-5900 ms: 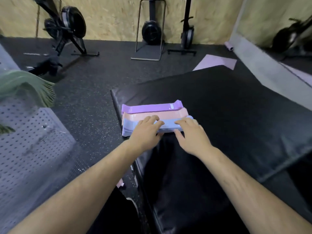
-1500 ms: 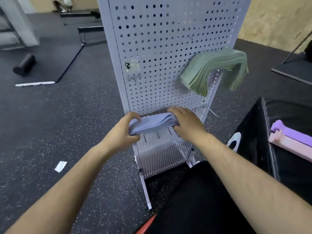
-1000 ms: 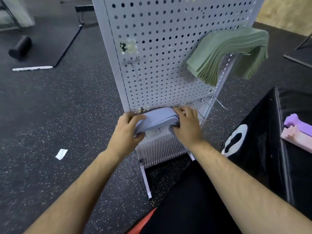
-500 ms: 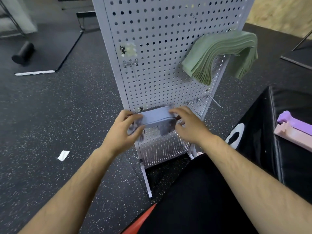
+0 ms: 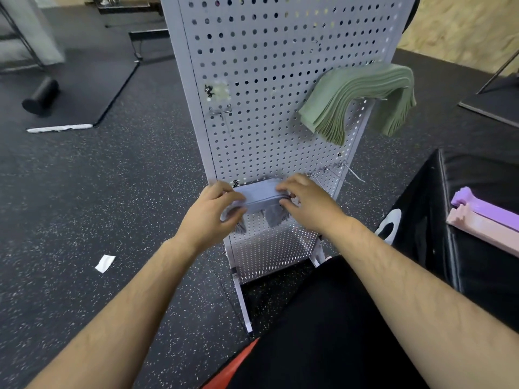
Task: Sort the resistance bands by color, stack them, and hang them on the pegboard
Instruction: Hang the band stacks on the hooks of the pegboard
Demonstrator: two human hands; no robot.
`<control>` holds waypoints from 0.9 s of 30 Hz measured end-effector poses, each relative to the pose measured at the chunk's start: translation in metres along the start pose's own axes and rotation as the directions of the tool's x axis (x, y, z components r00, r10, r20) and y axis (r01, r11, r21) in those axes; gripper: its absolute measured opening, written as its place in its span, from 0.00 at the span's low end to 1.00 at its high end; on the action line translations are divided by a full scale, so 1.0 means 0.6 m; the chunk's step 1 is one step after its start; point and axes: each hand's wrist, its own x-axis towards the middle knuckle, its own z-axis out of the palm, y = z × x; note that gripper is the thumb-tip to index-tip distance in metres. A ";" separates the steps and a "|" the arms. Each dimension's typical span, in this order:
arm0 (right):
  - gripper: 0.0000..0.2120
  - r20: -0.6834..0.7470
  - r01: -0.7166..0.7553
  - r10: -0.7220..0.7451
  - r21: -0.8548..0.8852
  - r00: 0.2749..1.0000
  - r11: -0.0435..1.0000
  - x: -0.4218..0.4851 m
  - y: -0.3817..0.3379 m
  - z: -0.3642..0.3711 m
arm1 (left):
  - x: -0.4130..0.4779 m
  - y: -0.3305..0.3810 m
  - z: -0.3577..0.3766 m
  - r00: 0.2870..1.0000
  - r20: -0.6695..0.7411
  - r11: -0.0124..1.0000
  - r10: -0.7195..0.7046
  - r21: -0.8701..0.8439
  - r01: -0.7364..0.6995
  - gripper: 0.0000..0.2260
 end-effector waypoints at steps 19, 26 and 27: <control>0.13 -0.401 -0.161 0.085 -0.159 0.912 0.974 -0.232 0.059 -0.107 | 0.070 0.275 0.073 0.961 0.001 0.957 0.278 0.089 -0.277 0.12; 0.17 -0.520 -0.463 0.338 -0.127 0.784 0.877 -0.410 0.185 -0.195 | 0.133 0.513 0.232 0.841 0.089 0.844 0.534 -0.119 -0.524 0.16; 0.16 -0.532 -0.497 0.366 -0.122 0.764 0.859 -0.433 0.202 -0.207 | 0.141 0.547 0.256 0.821 0.115 0.827 0.559 -0.146 -0.543 0.17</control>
